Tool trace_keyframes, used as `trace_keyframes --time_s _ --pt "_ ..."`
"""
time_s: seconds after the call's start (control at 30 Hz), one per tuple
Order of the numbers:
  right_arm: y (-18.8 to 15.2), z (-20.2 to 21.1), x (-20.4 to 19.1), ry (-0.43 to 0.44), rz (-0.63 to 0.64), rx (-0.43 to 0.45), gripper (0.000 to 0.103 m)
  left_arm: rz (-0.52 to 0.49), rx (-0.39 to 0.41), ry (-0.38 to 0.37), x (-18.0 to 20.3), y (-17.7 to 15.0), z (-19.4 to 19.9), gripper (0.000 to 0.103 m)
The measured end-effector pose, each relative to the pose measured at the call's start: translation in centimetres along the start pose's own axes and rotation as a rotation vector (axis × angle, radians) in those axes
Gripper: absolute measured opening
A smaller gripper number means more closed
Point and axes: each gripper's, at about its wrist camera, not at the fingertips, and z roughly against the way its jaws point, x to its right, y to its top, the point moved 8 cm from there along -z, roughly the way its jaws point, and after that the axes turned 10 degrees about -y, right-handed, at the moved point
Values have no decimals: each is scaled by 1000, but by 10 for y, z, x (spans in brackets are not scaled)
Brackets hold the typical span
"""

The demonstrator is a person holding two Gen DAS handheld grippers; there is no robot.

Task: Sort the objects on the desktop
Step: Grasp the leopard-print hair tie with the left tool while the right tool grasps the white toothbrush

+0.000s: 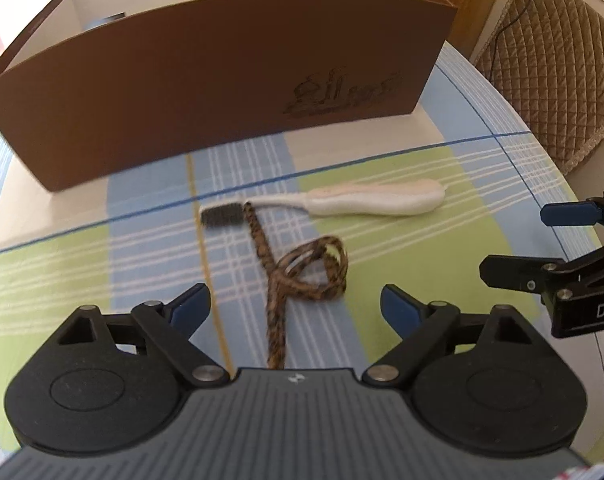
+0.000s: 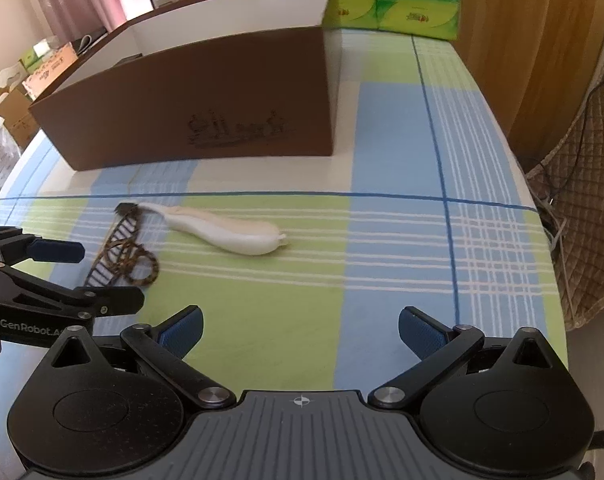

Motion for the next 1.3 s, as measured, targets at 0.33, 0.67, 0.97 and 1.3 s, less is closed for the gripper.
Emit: trace_keyframes --time_s 0.33,0.67,0.97,1.3 --pt "13 -8 -6 41 73 41 101 -10 29 -40 -9 8 -5 40" --pt "33 -23 -58 138 310 126 101 88 36 5 -55 -7 21 37" --pt "42 -54 -112 183 489 137 61 209 52 99 -110 -33 49 37" --pt "23 -41 -131 217 497 96 42 274 67 112 -136 -53 68 38"
